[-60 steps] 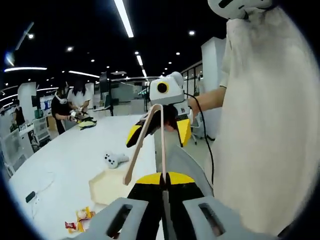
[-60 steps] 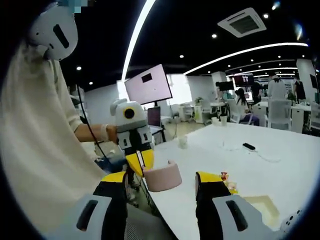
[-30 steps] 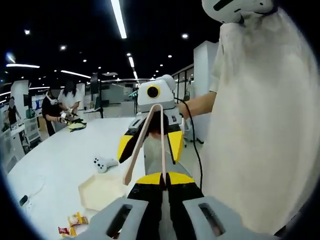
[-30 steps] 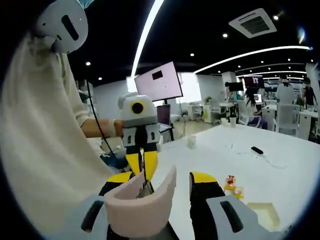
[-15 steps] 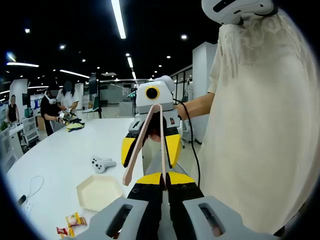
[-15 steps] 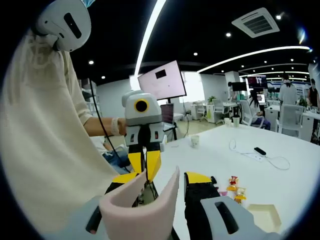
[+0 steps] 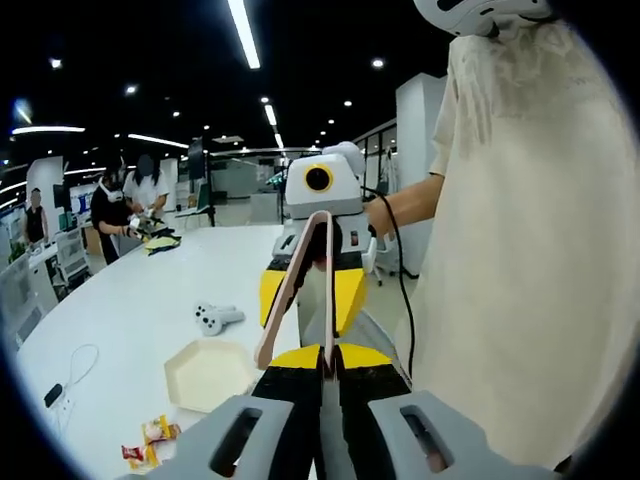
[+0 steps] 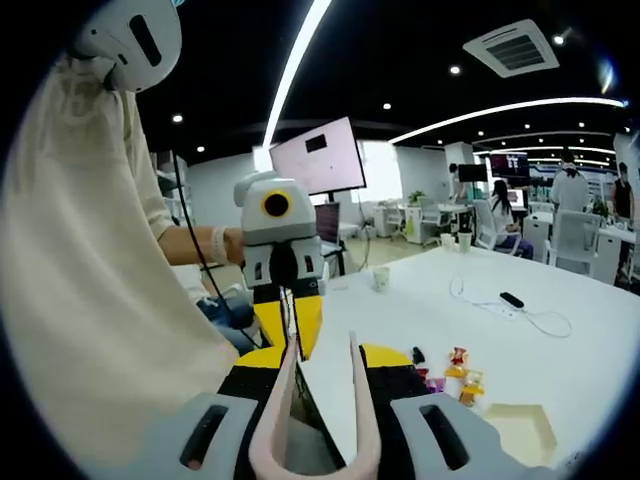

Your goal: Place the target food into the container with the food tongs after gripping and lifting it, then release it inside without dropping or visibly crushing the food.

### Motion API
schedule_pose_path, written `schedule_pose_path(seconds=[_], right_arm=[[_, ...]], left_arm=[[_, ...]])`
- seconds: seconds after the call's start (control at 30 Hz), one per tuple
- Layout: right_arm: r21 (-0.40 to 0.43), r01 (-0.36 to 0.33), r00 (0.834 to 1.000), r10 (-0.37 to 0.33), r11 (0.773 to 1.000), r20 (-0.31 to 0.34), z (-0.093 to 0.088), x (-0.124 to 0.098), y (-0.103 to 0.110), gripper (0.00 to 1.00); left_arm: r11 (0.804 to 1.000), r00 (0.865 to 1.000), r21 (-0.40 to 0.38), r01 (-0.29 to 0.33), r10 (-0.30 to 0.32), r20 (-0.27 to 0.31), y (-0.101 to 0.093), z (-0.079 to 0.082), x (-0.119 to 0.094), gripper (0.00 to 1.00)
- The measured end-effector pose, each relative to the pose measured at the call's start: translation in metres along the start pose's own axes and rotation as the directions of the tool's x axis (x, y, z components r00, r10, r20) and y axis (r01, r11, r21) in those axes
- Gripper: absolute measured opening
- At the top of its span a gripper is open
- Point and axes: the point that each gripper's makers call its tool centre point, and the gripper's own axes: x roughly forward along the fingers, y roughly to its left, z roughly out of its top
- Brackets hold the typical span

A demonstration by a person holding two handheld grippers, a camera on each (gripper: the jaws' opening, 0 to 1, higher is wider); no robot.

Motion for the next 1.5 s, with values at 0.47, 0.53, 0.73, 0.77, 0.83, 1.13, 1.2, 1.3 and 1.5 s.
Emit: schedule_pose_path(seconds=[0.47,0.53,0.73,0.77,0.83,1.13,1.2,1.3,1.5], right_arm=[[0.011,0.021,0.999,-0.021,1.0,-0.033,-0.009,-0.007,-0.003,0.27],[0.016,0.022,0.999,-0.022,1.0,-0.029,-0.008,-0.007,-0.003,0.28],[0.068,0.018,1.0,-0.02,0.997,0.02,0.0,-0.009,-0.003,0.31],[0.068,0.017,1.0,-0.019,0.998,0.022,0.001,-0.009,-0.003,0.31],[0.074,0.011,1.0,-0.013,0.997,0.027,0.002,-0.008,-0.001,0.31],[0.106,0.001,0.997,-0.009,0.994,0.075,0.01,-0.01,0.001,0.34],[0.107,-0.003,0.997,-0.005,0.994,0.078,0.01,-0.011,0.002,0.35],[0.114,-0.012,0.995,0.0,0.993,0.102,0.015,-0.012,0.005,0.37],[0.123,-0.026,0.986,0.005,0.992,0.164,0.029,-0.014,0.006,0.37]], left_arm=[[1.0,0.999,0.021,-0.01,0.011,-0.051,0.0,-0.007,0.001,0.02],[1.0,0.999,0.018,-0.004,0.005,-0.05,-0.001,-0.006,0.001,0.0],[1.0,1.0,-0.007,0.007,-0.007,0.025,-0.003,0.005,-0.002,0.0],[1.0,1.0,-0.01,0.009,-0.009,0.03,-0.004,0.006,-0.002,0.0],[1.0,0.999,-0.018,0.013,-0.012,0.041,-0.005,0.007,-0.002,0.0],[0.996,0.992,-0.085,0.02,-0.009,0.124,-0.007,0.019,-0.008,0.0],[0.995,0.989,-0.097,0.028,-0.014,0.144,-0.008,0.021,-0.009,0.0],[0.992,0.982,-0.121,0.042,-0.018,0.188,-0.009,0.027,-0.013,0.0],[0.984,0.951,-0.16,0.078,-0.025,0.308,-0.01,0.047,-0.021,0.0]])
